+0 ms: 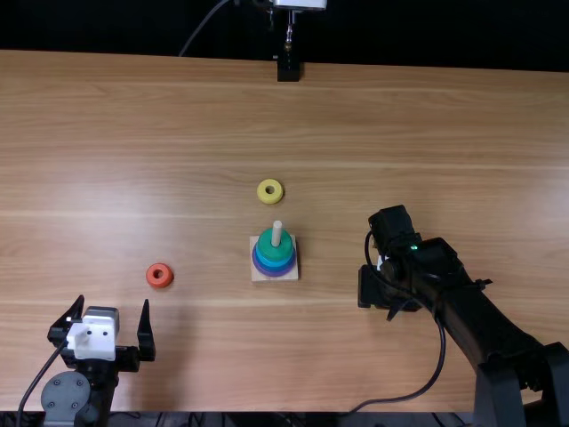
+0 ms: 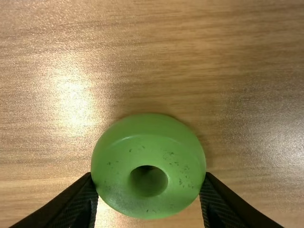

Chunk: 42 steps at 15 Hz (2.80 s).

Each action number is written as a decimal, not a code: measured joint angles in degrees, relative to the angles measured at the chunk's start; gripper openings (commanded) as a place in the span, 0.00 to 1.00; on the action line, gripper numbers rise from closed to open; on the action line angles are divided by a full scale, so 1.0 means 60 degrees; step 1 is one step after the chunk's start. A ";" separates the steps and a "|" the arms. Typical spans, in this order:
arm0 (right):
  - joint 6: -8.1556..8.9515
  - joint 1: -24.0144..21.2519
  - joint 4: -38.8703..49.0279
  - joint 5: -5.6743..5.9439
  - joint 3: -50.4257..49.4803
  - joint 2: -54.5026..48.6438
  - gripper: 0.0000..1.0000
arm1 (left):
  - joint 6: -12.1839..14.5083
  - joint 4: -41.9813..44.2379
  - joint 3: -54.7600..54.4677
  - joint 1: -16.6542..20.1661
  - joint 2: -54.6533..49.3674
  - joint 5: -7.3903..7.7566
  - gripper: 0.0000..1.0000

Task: Build the Hanoi tower: stack the rings onto the peg from bottom to top in this color order: purple, dark blue, light blue, dark green, light green, yellow, orange.

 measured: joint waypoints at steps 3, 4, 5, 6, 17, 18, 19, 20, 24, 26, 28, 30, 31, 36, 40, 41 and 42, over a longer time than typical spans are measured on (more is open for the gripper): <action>-0.0138 0.0007 -0.0164 -0.0004 0.0270 0.0000 0.01 | 0.0004 -0.0004 0.0000 -0.0004 0.0000 0.0004 1.00; -0.0138 0.0007 -0.0164 0.0000 0.0528 -0.0007 0.01 | 0.0004 0.0000 0.0000 -0.0004 0.0000 0.0000 1.00; -0.0149 0.0007 -0.0251 -0.0004 0.0827 -0.0131 0.00 | 0.0004 0.0000 0.0000 -0.0004 0.0000 0.0000 1.00; -0.0142 0.0106 -0.0758 0.0007 0.1162 -0.0514 0.00 | 0.0000 0.0000 0.0000 -0.0004 0.0000 0.0000 1.00; -0.1147 0.2586 -0.4674 -0.0004 0.6659 -0.0466 0.02 | 0.0004 0.0000 0.0000 0.0000 0.0004 0.0007 1.00; -0.1147 0.2787 -0.4761 -0.0004 0.6954 -0.0091 0.03 | 0.0000 -0.0004 0.0000 -0.0004 0.0000 0.0000 1.00; -0.1140 0.2973 -0.4798 -0.0007 0.7213 0.0211 0.03 | 0.0000 0.0000 0.0000 0.0000 0.0000 0.0000 1.00; -0.1137 0.3122 -0.4823 -0.0007 0.7479 0.0452 0.03 | 0.0000 -0.0004 0.0000 0.0000 0.0000 0.0004 1.00; -0.1133 0.3523 -0.4958 -0.0007 0.8717 0.1107 0.03 | -0.0004 0.0000 0.0000 0.0000 0.0000 0.0004 1.00; -0.1137 0.3625 -0.5125 -0.0004 0.9289 0.1497 0.03 | 0.0007 0.0000 0.0000 -0.0004 0.0000 -0.0004 1.00; -0.1129 0.3679 -0.5198 -0.0007 0.9806 0.1967 0.03 | 0.0000 0.0000 0.0000 0.0000 0.0004 0.0004 1.00; -0.1129 0.3716 -0.5191 -0.0004 1.0018 0.2204 0.03 | 0.0000 0.0000 0.0000 -0.0004 0.0000 0.0004 1.00; -0.1133 0.3759 -0.5220 -0.0004 1.0054 0.2229 0.03 | 0.0004 0.0000 0.0000 0.0000 0.0000 0.0000 1.00; -0.1133 0.3883 -0.5431 0.0000 1.0054 0.2233 0.04 | 0.0000 0.0000 0.0000 0.0000 0.0000 0.0004 1.00; -0.1140 0.3883 -0.5559 0.0029 1.0054 0.2539 0.04 | 0.0004 0.0000 0.0000 0.0000 0.0000 -0.0004 1.00; -0.1144 0.3880 -0.5548 0.0036 1.0054 0.2565 0.04 | 0.0000 0.0004 0.0000 -0.0004 0.0000 0.0004 1.00; -0.1144 0.3883 -0.5548 0.0036 1.0054 0.2561 0.04 | 0.0004 0.0000 0.0000 -0.0004 0.0000 0.0000 1.00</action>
